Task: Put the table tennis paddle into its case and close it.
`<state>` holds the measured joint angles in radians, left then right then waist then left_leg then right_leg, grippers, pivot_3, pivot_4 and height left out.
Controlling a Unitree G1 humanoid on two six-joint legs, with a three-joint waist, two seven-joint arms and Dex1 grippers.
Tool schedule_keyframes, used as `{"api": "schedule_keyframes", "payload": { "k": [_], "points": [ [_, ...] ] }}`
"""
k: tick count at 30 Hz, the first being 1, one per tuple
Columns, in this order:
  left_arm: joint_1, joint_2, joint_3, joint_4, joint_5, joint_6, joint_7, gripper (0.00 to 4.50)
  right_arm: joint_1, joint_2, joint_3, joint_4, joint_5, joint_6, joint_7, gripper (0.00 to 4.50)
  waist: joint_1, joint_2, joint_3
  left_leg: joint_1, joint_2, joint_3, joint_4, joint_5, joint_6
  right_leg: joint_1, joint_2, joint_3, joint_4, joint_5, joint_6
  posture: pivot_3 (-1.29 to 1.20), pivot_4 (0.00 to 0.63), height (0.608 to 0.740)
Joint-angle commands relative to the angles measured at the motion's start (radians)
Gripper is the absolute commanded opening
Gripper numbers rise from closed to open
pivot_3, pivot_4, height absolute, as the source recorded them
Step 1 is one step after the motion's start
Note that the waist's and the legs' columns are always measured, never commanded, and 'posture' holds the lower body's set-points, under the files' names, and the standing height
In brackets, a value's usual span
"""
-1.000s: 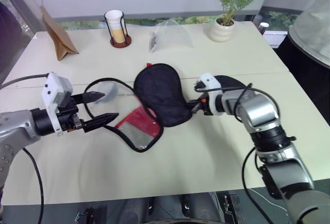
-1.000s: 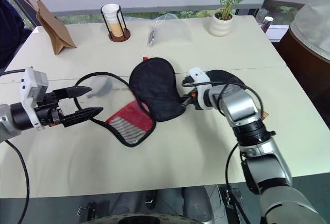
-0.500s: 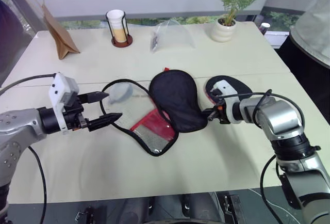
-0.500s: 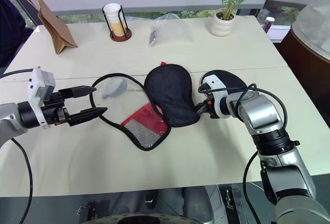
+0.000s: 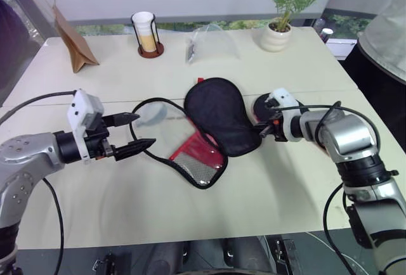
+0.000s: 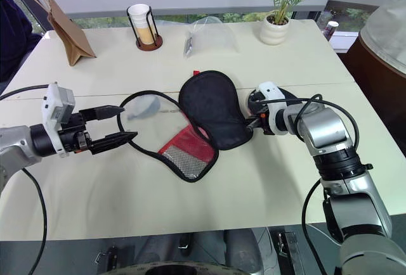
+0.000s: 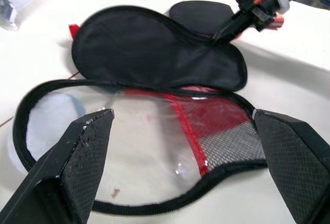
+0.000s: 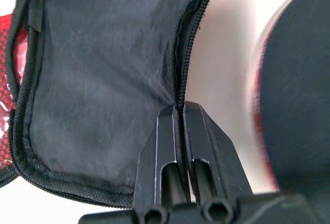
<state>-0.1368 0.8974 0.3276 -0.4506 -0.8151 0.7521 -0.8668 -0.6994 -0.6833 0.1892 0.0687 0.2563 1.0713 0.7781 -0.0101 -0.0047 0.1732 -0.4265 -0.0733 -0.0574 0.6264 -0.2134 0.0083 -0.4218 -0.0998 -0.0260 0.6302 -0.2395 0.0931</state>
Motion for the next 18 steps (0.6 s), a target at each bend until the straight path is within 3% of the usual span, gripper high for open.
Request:
{"api": "schedule_keyframes", "payload": {
  "k": [1, 7, 13, 18],
  "points": [
    [-0.022, -0.005, 0.005, -0.006, 0.005, -0.021, 0.002, 4.50, -0.032, -0.019, 0.001, 0.013, -0.008, -0.029, 0.022, 0.86, 0.000, 0.000, 0.000, 0.000, 0.000, 0.000, 0.000, 0.000, 0.000, 0.000, 0.000, 0.000, 0.000, 0.000, 0.000, 0.00, 0.150, 0.734],
    [-0.020, -0.011, 0.003, -0.007, 0.010, -0.022, 0.003, 4.50, -0.019, -0.052, -0.003, -0.035, -0.003, -0.008, 0.051, 3.89, -0.001, 0.000, 0.000, 0.000, 0.000, 0.000, 0.000, 0.000, 0.000, 0.000, 0.000, 0.000, 0.000, 0.000, 0.000, 0.00, 0.150, 0.734],
    [-0.015, -0.014, 0.008, -0.009, 0.013, -0.020, -0.004, 4.50, -0.005, -0.181, -0.105, -0.082, 0.022, -0.021, 0.087, 3.89, 0.007, 0.000, 0.001, -0.001, 0.000, 0.000, 0.002, 0.000, 0.001, 0.001, 0.000, 0.000, 0.000, 0.000, 0.000, 0.00, 0.150, 0.734],
    [-0.028, -0.016, -0.004, 0.003, 0.021, -0.024, -0.017, 4.50, 0.110, -0.336, -0.153, -0.133, 0.018, -0.112, 0.159, 3.89, 0.016, -0.001, 0.001, -0.001, 0.000, 0.000, 0.002, -0.001, 0.001, 0.001, 0.000, 0.000, -0.001, 0.000, 0.000, 0.00, 0.150, 0.734]
  ]
}}
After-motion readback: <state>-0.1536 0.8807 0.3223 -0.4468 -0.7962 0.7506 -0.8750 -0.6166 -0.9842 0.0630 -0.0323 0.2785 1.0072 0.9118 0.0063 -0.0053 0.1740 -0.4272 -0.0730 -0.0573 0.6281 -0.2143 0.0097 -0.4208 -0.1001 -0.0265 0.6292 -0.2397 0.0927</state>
